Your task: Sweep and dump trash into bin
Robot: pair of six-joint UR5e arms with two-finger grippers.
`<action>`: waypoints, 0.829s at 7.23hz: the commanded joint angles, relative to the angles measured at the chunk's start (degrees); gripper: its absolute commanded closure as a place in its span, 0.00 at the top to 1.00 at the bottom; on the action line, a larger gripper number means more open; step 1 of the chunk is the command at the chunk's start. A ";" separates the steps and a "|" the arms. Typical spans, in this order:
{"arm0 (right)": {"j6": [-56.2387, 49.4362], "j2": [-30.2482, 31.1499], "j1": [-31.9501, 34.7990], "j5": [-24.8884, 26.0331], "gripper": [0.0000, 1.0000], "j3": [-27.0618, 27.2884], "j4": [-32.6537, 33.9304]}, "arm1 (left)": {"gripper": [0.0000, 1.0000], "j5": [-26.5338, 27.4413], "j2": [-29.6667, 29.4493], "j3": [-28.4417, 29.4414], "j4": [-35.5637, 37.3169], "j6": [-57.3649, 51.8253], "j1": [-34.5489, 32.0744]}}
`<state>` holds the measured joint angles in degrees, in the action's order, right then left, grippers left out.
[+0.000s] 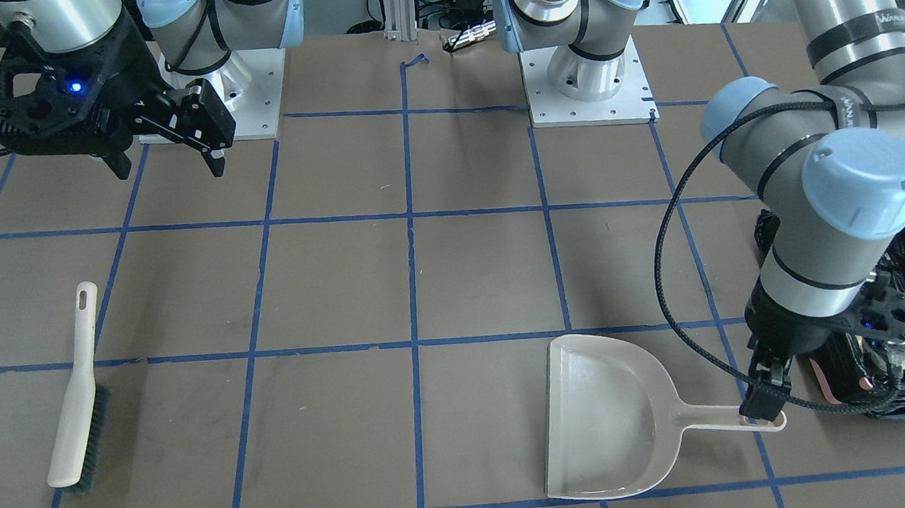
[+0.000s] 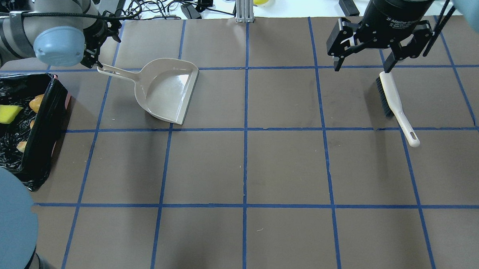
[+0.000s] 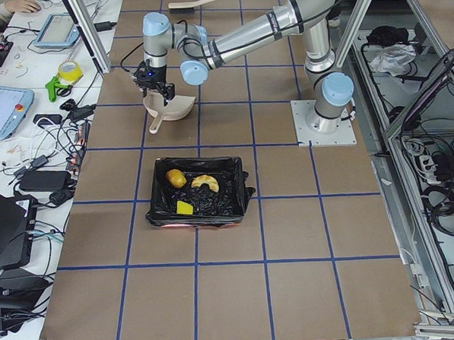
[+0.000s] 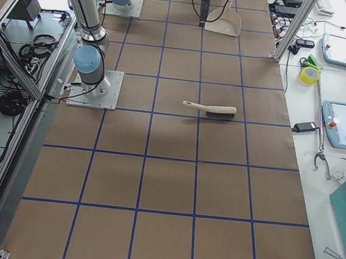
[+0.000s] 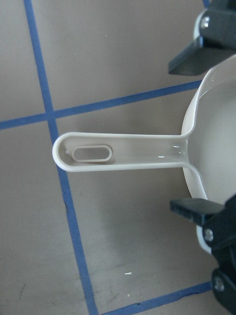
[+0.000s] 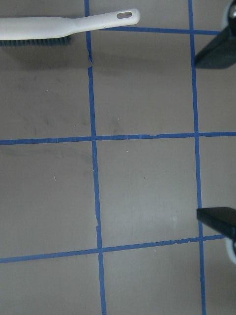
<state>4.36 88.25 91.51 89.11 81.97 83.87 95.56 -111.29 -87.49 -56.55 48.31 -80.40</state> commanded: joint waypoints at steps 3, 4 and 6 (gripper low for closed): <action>0.38 0.17 -0.02 -0.95 1.00 -0.06 0.33 | 1.00 5.51 7.30 -2.42 -10.17 -19.94 -0.80; 0.38 0.09 -0.02 -0.95 1.00 -0.06 0.33 | 1.00 4.99 8.18 -2.34 -11.11 -24.89 -1.07; 0.30 0.08 -0.02 -0.95 1.00 0.03 0.33 | 1.00 -6.40 10.29 -2.17 -17.17 -28.69 -0.81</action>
<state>4.72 88.33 91.50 88.17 81.96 84.21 94.59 -102.17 -90.02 -70.80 22.93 -81.41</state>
